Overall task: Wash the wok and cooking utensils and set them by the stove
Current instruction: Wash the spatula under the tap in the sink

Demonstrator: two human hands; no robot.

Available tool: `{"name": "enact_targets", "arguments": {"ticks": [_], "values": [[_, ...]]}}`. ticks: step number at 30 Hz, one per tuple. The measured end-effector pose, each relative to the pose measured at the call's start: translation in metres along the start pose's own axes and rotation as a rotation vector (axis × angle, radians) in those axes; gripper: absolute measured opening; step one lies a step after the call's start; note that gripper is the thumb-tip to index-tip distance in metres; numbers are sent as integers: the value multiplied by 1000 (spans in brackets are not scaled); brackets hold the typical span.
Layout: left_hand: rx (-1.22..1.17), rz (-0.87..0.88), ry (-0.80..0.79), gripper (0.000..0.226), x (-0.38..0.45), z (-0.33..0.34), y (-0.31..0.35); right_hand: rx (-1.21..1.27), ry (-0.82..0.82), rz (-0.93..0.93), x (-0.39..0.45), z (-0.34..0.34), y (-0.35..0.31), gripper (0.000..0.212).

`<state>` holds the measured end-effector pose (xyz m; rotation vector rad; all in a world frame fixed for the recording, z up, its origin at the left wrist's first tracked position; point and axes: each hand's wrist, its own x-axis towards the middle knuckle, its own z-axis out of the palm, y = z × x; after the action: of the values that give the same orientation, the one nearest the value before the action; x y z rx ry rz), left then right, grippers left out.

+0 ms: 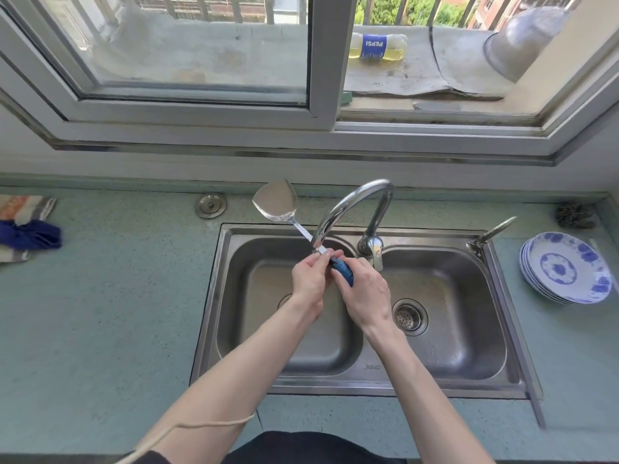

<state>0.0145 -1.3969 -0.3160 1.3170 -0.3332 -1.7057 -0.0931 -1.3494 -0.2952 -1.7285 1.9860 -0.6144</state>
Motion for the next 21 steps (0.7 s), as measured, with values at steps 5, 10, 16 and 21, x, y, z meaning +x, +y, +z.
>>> {"name": "enact_targets", "arguments": {"ticks": [5,10,16,21], "values": [[14,-14,17,18,10,-14,14,8,-33,-23,-2,2,-2,31],[27,71,67,28,28,-21,32,26,-14,-23,-8,-1,1,26],[-96,71,240,21,49,-24,68,34,-33,-81,-19,-16,16,25],[95,171,240,19,54,-38,67,33,-64,-85,-28,-29,29,25]]}}
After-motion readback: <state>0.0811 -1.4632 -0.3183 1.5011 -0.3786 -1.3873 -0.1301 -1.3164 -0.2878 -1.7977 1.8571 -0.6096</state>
